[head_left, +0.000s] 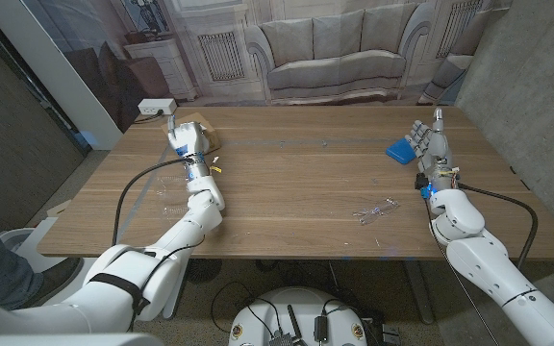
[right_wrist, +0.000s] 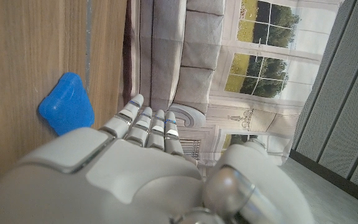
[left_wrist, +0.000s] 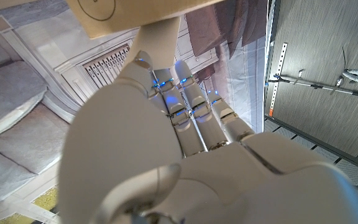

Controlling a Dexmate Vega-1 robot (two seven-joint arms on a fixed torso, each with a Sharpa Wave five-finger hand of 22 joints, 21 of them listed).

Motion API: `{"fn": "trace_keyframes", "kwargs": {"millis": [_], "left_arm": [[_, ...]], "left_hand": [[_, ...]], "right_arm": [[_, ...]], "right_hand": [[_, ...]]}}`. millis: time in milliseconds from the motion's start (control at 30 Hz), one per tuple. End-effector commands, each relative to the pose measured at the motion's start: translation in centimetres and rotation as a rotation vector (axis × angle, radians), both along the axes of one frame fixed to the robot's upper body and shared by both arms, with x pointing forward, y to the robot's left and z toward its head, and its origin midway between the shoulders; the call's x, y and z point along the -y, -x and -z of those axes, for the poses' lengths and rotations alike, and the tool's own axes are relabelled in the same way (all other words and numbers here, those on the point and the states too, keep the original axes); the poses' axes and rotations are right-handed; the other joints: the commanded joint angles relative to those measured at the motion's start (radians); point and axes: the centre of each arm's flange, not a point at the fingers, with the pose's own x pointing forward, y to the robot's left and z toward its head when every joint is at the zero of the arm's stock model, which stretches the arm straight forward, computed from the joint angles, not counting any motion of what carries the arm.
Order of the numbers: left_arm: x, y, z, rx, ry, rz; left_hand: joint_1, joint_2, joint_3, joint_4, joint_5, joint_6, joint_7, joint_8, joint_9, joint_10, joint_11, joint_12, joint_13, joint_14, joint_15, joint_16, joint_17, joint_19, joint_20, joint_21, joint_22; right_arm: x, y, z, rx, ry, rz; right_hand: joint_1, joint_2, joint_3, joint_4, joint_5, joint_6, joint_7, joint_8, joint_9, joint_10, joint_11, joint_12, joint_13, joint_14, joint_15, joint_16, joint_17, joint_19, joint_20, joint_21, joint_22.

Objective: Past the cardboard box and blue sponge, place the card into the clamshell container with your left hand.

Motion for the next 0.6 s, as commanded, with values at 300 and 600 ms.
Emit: {"fn": "trace_keyframes", "kwargs": {"millis": [300,600], "left_arm": [[0.4,1.5,-1.1,0.046,-0.010,-0.025],[0.5,2.0,-1.4,0.056,-0.018,-0.034]], "left_hand": [[0.009,0.000,0.013,0.000,-0.004,0.005,0.011,-0.007,0.003,0.004,0.010,0.006,0.010,0.019,-0.081,-0.002,0.002,0.013,-0.092,0.000,0.000],[0.010,-0.003,0.017,0.000,-0.004,0.004,0.013,-0.009,0.003,0.009,0.015,0.008,0.015,0.025,-0.079,-0.003,0.001,0.014,-0.090,-0.001,0.000]], "right_arm": [[0.0,0.3,0.0,0.017,0.000,-0.002],[0.3,0.6,0.1,0.017,-0.005,0.007]], "right_hand": [[0.004,0.005,-0.007,-0.003,0.000,0.009,-0.003,-0.002,0.002,0.008,0.004,0.000,0.005,0.006,0.003,-0.006,0.004,0.007,-0.004,-0.005,0.002],[0.005,0.006,-0.008,-0.003,0.000,0.009,-0.003,-0.002,0.002,0.009,0.004,0.000,0.005,0.006,0.003,-0.006,0.004,0.007,-0.005,-0.006,0.002]]}}
